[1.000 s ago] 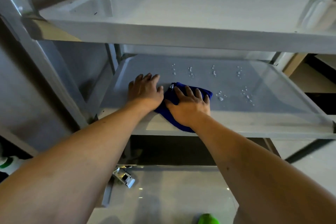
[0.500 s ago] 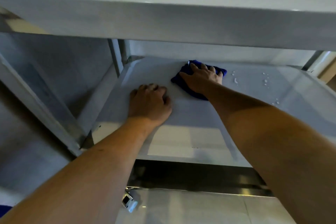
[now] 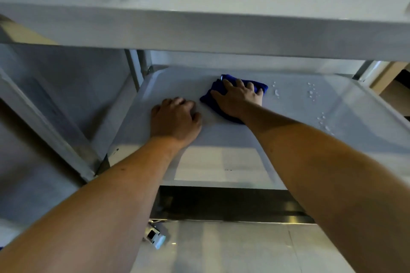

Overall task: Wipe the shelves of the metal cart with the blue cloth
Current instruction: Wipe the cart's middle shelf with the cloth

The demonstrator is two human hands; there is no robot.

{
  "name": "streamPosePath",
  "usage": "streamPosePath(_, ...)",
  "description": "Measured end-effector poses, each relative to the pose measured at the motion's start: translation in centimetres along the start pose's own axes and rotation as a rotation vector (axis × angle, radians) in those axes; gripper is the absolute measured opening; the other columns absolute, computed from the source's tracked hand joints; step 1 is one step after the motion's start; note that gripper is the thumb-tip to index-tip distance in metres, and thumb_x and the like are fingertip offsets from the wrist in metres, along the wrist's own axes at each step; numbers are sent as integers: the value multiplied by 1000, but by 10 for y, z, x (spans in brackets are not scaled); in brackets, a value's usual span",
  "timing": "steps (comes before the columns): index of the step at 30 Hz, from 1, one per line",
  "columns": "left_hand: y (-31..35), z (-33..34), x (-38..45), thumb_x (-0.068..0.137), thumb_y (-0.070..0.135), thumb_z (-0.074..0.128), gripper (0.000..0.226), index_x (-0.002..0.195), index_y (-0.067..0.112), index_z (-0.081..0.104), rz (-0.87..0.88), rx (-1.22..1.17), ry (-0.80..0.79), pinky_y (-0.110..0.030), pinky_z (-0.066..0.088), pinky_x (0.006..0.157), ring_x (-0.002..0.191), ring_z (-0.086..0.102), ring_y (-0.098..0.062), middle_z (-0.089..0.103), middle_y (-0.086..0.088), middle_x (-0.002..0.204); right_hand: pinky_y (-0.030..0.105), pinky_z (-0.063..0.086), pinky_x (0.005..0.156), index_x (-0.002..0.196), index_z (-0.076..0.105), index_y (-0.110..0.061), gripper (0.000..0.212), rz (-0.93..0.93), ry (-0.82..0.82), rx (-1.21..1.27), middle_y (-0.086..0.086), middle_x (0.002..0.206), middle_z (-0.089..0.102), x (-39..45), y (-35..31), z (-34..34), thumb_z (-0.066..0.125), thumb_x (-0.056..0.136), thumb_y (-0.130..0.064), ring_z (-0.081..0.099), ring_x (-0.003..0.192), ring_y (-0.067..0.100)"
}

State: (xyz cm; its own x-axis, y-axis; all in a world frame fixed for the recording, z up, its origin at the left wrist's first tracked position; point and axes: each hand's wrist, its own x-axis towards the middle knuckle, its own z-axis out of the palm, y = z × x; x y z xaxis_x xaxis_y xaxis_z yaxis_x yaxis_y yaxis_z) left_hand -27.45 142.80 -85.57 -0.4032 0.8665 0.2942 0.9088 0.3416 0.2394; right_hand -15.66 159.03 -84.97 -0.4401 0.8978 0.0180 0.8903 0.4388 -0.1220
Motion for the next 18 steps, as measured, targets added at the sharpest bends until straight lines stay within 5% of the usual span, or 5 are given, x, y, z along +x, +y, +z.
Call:
streamPosePath(5, 8, -12, -3, 93, 41, 38, 33, 107, 22, 62, -24, 45, -98, -44, 40, 96, 114, 49, -32, 58, -7, 121, 63, 11, 115, 155, 18, -40, 75, 2, -13, 2, 4, 164, 22, -85, 8, -5, 19, 90, -76, 21, 145, 38)
streamPosePath(13, 44, -35, 5, 78, 43, 38, 50, 119, 22, 58, -212, 129, -318, -50, 38, 100, 118, 49, -36, 55, -13, 126, 65, 7, 116, 156, 18, -39, 73, 34, -5, 49, 5, 165, 20, -179, 32, -14, 20, 92, -74, 13, 149, 39)
streamPosePath(18, 92, -23, -3, 88, 41, 43, 49, 132, 24, 55, -48, 102, -278, -49, 37, 104, 128, 44, -32, 52, -6, 139, 63, 8, 118, 155, 20, -39, 71, 100, 26, 57, 4, 165, 21, -192, 58, -18, 21, 93, -74, 14, 150, 38)
